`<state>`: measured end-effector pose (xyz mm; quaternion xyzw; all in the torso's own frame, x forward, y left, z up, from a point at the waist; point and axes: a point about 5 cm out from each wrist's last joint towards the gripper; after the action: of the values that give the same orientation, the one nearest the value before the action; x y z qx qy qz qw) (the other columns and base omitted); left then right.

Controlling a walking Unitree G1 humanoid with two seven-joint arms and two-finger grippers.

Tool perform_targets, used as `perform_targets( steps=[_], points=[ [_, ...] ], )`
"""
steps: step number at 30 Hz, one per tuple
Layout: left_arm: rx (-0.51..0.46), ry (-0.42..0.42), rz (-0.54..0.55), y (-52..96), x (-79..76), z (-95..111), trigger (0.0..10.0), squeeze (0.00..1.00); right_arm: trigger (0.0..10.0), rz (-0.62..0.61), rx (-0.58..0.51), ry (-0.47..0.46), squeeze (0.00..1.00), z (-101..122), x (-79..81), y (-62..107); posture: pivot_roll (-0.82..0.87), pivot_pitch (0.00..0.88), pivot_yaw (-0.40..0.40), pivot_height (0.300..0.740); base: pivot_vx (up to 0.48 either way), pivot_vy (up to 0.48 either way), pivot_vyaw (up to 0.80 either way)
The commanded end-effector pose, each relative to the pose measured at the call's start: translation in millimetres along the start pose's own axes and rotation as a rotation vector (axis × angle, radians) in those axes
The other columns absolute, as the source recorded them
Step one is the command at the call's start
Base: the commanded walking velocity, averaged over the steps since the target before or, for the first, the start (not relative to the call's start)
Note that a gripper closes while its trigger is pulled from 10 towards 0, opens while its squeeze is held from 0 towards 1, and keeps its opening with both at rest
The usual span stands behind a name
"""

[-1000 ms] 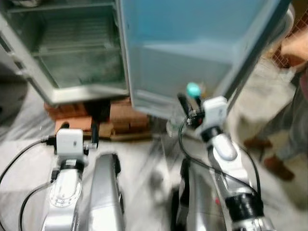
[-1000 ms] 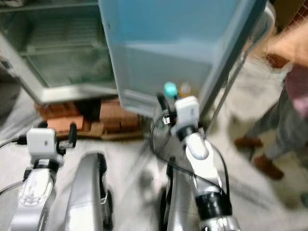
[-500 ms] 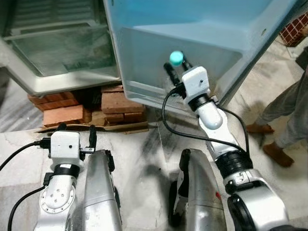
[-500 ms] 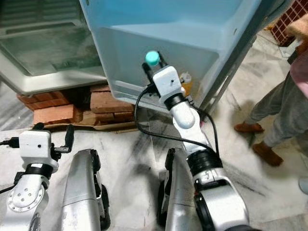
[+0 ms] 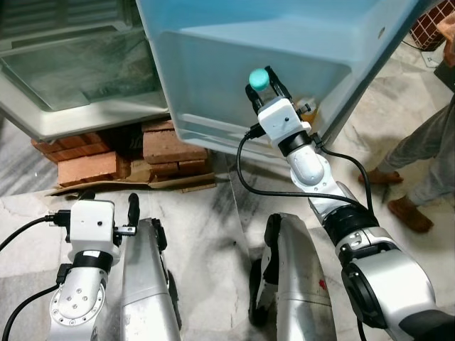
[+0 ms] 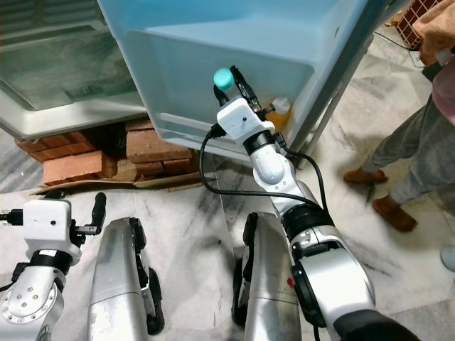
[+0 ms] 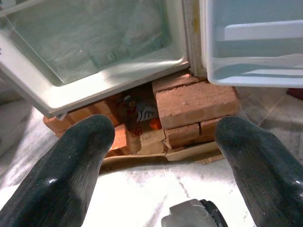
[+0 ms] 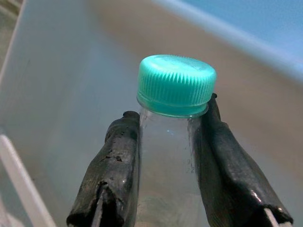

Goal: Restocking fridge

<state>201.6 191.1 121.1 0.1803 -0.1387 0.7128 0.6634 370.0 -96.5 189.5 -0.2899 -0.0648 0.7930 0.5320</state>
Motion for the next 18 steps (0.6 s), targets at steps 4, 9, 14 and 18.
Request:
perform_targets(
  steps=[4,9,14,18],
  points=[
    [0.022,-0.009,-0.009,4.0,1.3,-2,10.0,0.00,10.0,-0.003,0.164,-0.127,0.00,-33,15.7,25.1,0.21,0.362,-0.004,0.510,0.000,0.000,0.00],
    [0.025,-0.010,-0.014,3.9,1.3,-3,10.0,0.00,10.0,-0.044,0.200,-0.188,0.00,-39,17.0,29.8,0.20,0.360,-0.001,0.510,0.000,0.000,0.00],
    [0.027,-0.010,-0.020,3.1,0.2,-3,10.0,0.00,10.0,-0.056,0.244,-0.219,0.00,-45,18.1,33.9,0.20,0.357,0.001,0.510,0.000,0.000,0.00],
    [0.029,-0.009,-0.024,2.4,-0.5,-3,10.0,0.00,10.0,-0.071,0.269,-0.236,0.00,-49,17.4,36.8,0.20,0.357,0.001,0.510,0.000,0.000,0.00]
  ],
)
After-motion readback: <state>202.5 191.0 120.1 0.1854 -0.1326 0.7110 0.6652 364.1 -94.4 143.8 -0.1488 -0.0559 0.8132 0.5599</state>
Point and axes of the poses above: a point about 5 cm out from each wrist's last joint towards the gripper, its own y axis pointing back from the gripper into the wrist, its own z axis along the axis of the wrist's last joint, x = y × z, and after that the axes turned 14 degrees about -y, right-handed
